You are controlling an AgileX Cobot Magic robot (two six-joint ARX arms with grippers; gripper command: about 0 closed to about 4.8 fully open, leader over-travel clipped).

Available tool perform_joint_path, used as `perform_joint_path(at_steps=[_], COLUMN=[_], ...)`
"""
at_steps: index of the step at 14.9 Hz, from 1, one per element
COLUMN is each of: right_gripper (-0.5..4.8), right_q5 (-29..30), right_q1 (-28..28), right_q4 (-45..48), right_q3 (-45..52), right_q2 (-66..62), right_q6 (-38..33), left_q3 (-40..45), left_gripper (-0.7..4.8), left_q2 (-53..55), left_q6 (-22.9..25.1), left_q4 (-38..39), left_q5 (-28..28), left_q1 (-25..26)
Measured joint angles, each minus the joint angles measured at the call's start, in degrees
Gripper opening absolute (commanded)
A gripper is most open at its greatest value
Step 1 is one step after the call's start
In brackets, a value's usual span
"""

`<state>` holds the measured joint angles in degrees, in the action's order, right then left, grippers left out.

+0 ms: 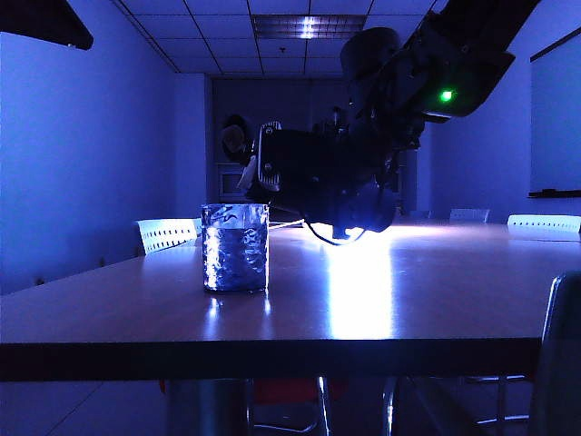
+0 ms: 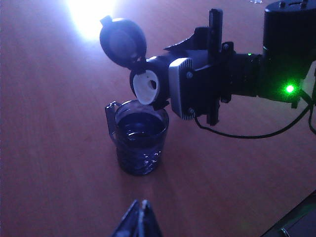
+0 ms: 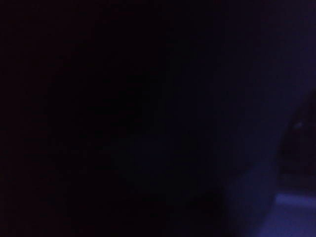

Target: Pick up the black thermos cup, pour some water from it into the cup, and then put the thermos cup back on the table.

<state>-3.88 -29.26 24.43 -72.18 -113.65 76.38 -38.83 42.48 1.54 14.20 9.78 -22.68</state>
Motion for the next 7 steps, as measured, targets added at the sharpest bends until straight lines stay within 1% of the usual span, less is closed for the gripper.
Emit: perform_joint_path(at_steps=[2,7], right_gripper=[1.71,1.76], right_q5=[0.02,-0.02], right_q1=[0.00,0.00], right_q4=[0.83,1.05], right_q3=[-0.07,-0.04], right_q2=[0.02,0.02], right_q6=[3.50,5.90], left_q3=[0.00,-0.02], left_gripper=[-0.05,-0.05], left_q2=[0.00,0.00], left_q6=[0.00,0.00], left_q4=[0.00,-0.02], left_q5=[0.00,0.02], left_q1=[0.00,0.00])
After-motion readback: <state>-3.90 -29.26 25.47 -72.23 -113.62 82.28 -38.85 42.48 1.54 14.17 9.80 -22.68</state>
